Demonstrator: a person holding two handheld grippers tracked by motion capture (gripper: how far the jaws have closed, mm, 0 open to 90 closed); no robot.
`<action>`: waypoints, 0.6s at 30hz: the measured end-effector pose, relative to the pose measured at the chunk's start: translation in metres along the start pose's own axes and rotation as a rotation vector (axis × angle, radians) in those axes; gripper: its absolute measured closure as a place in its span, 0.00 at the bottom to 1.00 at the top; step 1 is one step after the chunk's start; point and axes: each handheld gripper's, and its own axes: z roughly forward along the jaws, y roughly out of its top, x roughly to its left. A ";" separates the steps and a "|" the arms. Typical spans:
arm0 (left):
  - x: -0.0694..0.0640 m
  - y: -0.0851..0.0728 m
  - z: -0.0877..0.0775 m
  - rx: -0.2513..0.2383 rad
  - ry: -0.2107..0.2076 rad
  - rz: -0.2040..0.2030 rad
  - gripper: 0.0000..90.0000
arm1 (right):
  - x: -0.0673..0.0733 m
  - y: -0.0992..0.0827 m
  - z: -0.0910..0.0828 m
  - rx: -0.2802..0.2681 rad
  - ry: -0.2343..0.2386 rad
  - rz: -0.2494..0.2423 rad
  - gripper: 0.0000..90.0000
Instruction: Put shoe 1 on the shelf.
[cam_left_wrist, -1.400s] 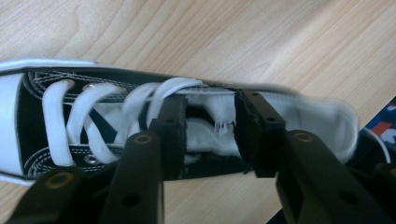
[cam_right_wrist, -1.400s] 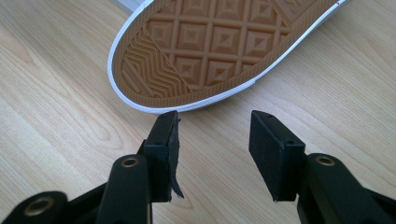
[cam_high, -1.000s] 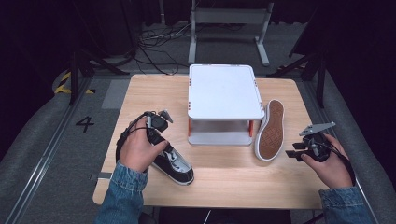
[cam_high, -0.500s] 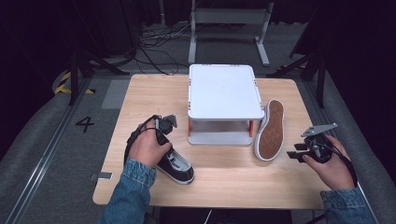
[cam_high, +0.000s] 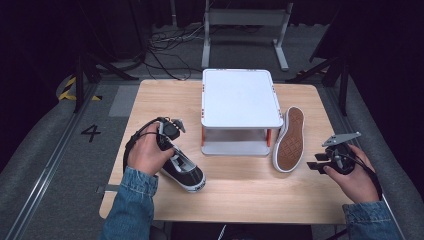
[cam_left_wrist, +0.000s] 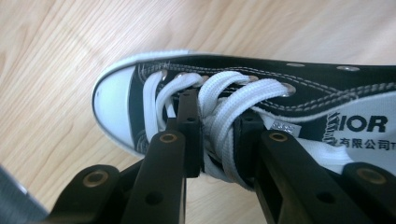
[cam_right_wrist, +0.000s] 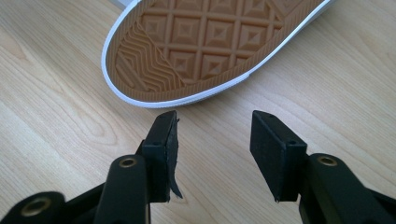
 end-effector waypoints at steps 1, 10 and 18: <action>-0.001 0.002 -0.006 -0.025 -0.019 0.024 0.87 | 0.000 0.000 0.000 -0.004 0.001 0.001 0.58; 0.000 0.014 -0.038 -0.060 0.009 0.159 0.86 | -0.002 -0.002 -0.003 -0.018 -0.009 0.011 0.58; 0.006 0.026 -0.075 -0.124 0.025 0.152 0.86 | -0.003 -0.008 -0.006 -0.018 -0.022 0.018 0.58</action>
